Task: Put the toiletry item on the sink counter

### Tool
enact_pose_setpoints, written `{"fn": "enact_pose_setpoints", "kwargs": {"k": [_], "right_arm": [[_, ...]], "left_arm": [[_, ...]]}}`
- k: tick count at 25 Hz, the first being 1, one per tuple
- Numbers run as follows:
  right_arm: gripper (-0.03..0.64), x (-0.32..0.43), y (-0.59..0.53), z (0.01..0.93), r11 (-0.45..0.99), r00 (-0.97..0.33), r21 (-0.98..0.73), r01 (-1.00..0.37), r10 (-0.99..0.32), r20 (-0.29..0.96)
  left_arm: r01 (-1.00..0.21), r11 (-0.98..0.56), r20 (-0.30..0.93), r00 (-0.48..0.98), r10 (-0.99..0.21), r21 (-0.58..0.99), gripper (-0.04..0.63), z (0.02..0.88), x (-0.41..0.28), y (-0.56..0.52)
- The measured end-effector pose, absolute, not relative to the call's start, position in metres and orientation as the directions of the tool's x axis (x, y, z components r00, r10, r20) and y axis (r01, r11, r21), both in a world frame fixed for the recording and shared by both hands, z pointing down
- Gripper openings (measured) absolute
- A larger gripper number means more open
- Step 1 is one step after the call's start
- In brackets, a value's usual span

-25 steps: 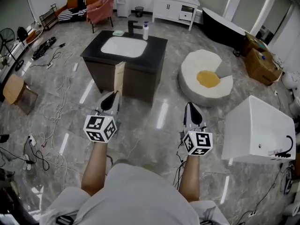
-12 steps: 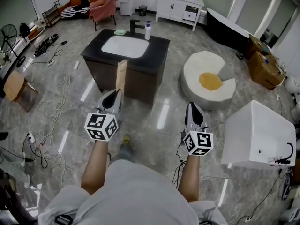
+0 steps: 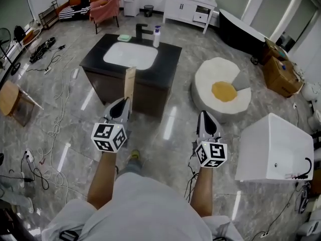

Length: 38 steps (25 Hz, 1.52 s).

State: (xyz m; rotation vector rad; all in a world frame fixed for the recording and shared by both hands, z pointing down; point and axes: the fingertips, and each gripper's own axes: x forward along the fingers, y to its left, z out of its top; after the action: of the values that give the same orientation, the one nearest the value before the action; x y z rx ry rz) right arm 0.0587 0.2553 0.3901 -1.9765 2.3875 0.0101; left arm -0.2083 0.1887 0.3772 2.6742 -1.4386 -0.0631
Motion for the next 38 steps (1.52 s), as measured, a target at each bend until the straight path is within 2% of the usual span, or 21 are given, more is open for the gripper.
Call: {"fn": "enact_pose_setpoints", "kwargs": {"k": [14, 22, 33, 38], "right_arm": [[0.003, -0.005, 0.087, 0.368, 0.108, -0.108, -0.006, -0.994, -0.994, -0.010], [0.003, -0.020, 0.040, 0.369, 0.058, -0.057, 0.021, -0.998, -0.998, 0.017], [0.003, 0.014, -0.041, 0.378, 0.044, -0.044, 0.007, -0.999, -0.999, 0.002], [0.003, 0.056, -0.094, 0.378, 0.061, -0.061, -0.007, -0.998, -0.998, 0.004]], "left_arm": [[-0.787, -0.596, 0.030, 0.607, -0.794, 0.159, 0.000, 0.370, -0.270, 0.005], [-0.751, -0.635, 0.042, 0.651, -0.758, 0.183, 0.000, 0.377, -0.283, -0.058], [-0.725, -0.667, 0.057, 0.683, -0.728, 0.170, 0.000, 0.386, -0.237, -0.139], [-0.734, -0.659, 0.076, 0.676, -0.733, 0.164, 0.000, 0.387, -0.197, -0.186]]}}
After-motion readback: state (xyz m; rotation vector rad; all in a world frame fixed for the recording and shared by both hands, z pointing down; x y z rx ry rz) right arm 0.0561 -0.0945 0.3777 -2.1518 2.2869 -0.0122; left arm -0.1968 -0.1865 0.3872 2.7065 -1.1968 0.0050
